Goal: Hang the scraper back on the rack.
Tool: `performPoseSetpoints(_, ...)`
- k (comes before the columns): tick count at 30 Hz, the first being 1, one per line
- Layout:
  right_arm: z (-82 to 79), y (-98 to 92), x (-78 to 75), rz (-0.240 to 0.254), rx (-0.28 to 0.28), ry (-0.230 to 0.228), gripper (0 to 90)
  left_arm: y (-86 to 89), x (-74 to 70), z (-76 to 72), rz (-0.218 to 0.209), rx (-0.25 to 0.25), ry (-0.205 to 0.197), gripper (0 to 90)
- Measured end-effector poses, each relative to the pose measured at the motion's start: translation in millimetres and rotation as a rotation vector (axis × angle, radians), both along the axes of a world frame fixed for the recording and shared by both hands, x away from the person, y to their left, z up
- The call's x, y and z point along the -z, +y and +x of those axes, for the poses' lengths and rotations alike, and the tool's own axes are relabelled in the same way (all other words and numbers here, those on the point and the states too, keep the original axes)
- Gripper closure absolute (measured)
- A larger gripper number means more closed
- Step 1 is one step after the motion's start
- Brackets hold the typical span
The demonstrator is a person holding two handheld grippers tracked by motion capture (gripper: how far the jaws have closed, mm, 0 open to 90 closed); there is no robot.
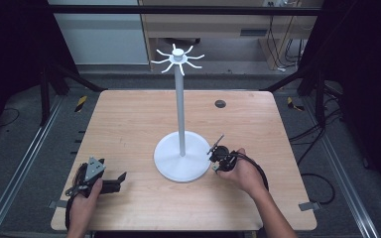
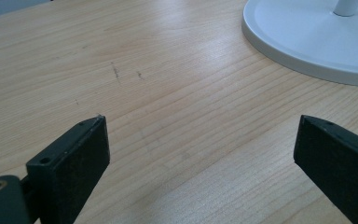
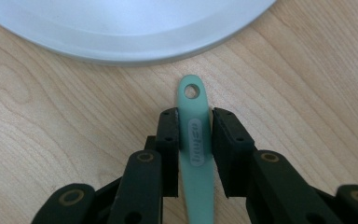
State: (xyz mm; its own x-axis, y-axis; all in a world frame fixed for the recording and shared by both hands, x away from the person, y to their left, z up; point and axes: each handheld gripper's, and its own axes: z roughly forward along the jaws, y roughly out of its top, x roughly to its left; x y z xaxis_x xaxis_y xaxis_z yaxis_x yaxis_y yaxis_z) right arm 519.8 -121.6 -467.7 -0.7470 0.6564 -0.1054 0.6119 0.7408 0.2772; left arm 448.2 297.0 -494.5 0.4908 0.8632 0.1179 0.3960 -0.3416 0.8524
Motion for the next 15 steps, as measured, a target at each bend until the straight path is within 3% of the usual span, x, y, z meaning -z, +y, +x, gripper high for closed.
performPoseSetpoints(2,-1.2,0.1,0.0,-0.004,0.005,-0.012,74.3,0.3,-0.3,-0.3,-0.002,-0.001,-0.001,3.1)
performPoseSetpoints(5,-3.7,-3.7,-2.1,0.034,0.018,-0.024,74.6,0.9,-0.6,-0.5,-0.001,-0.001,-0.003,3.1)
performPoseSetpoints(8,-6.5,-10.0,-15.2,0.096,0.036,-0.049,74.7,0.3,-0.2,-0.1,-0.001,0.0,-0.001,3.1)
performPoseSetpoints(15,-11.7,-17.2,-36.7,0.163,0.061,-0.107,74.8,-1.6,-0.2,-1.2,-0.003,0.005,-0.002,3.1)
